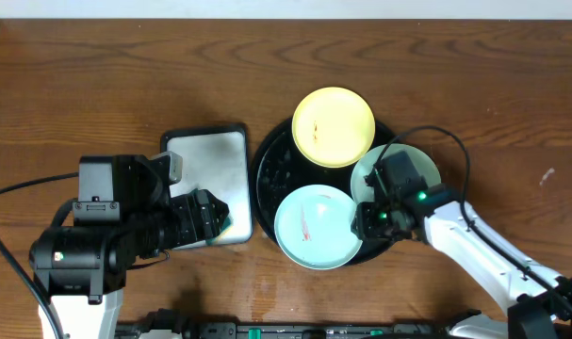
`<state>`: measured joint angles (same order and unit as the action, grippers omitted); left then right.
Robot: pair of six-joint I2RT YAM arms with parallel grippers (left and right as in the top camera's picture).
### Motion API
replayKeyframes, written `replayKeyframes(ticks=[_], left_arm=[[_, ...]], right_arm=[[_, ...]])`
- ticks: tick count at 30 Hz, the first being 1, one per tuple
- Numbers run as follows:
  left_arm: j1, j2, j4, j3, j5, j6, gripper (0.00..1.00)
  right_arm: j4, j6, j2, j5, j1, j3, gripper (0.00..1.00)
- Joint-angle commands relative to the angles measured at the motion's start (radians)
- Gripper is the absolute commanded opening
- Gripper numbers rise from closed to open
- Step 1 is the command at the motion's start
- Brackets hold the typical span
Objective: Clean dirty plates on tray and stack at the side
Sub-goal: 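Move left gripper to the sponge, right gripper to front green plate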
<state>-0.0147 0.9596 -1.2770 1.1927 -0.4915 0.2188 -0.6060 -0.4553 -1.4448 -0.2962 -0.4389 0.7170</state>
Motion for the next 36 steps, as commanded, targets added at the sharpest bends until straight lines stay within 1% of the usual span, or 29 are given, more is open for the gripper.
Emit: replayKeyframes(ticks=[1, 2, 3, 4, 5, 6, 7, 9, 12, 16, 22, 28, 29, 31, 32, 33, 34, 36], left_arm=[[0.002, -0.003, -0.002, 0.020, 0.006, -0.028, 0.82], [0.002, -0.003, -0.002, 0.020, 0.006, -0.028, 0.82], [0.002, -0.003, -0.002, 0.020, 0.006, -0.028, 0.82], [0.002, -0.002, -0.002, 0.020, 0.007, -0.029, 0.82], [0.002, -0.002, -0.002, 0.020, 0.011, -0.029, 0.81], [0.002, -0.001, -0.002, 0.020, 0.018, -0.031, 0.81], [0.002, 0.000, -0.002, 0.021, 0.032, -0.032, 0.80], [0.002, 0.000, -0.002, 0.020, 0.064, -0.032, 0.79], [0.002, 0.000, -0.001, 0.020, 0.099, -0.032, 0.79], [0.002, 0.000, -0.001, 0.020, 0.101, -0.032, 0.79], [0.002, 0.000, 0.000, 0.020, 0.134, -0.031, 0.79], [0.002, 0.006, 0.005, 0.019, 0.199, -0.032, 0.79], [0.002, 0.008, 0.005, 0.019, 0.199, -0.031, 0.79], [0.002, 0.018, 0.007, 0.014, 0.200, -0.031, 0.79], [0.002, 0.024, 0.009, 0.007, 0.211, -0.031, 0.79], [0.002, 0.031, 0.009, 0.000, 0.227, -0.031, 0.79], [0.002, 0.040, 0.009, -0.008, 0.254, -0.031, 0.79], [0.002, 0.064, 0.009, -0.024, 0.297, -0.029, 0.79]], right_arm=[[0.071, -0.020, -0.007, -0.013, -0.027, -0.043, 0.38], [0.094, -0.031, -0.013, -0.003, -0.035, -0.057, 0.36], [0.100, -0.040, -0.016, 0.007, -0.040, -0.063, 0.31], [0.101, -0.051, -0.019, 0.024, -0.046, -0.068, 0.17], [0.101, -0.064, -0.023, 0.038, -0.050, -0.068, 0.06], [0.105, -0.065, -0.023, 0.038, -0.053, -0.067, 0.01], [0.114, -0.065, -0.021, 0.038, -0.053, -0.064, 0.01], [0.129, -0.064, -0.018, 0.063, -0.053, -0.041, 0.01], [0.100, -0.064, -0.019, 0.174, -0.053, 0.029, 0.01], [0.063, -0.069, -0.019, 0.291, -0.053, 0.116, 0.01], [0.068, -0.230, -0.030, 0.319, -0.080, 0.132, 0.01], [0.074, -0.232, -0.113, 0.322, -0.150, 0.132, 0.01], [0.074, -0.232, -0.133, 0.322, -0.162, 0.132, 0.06], [0.075, -0.232, -0.160, 0.322, -0.183, 0.133, 0.23], [0.075, -0.229, -0.163, 0.326, -0.188, 0.133, 0.26], [0.076, -0.218, -0.163, 0.326, -0.190, 0.135, 0.28], [0.073, -0.193, -0.155, 0.325, -0.189, 0.141, 0.29], [0.065, -0.116, -0.135, 0.322, -0.189, 0.160, 0.36]])
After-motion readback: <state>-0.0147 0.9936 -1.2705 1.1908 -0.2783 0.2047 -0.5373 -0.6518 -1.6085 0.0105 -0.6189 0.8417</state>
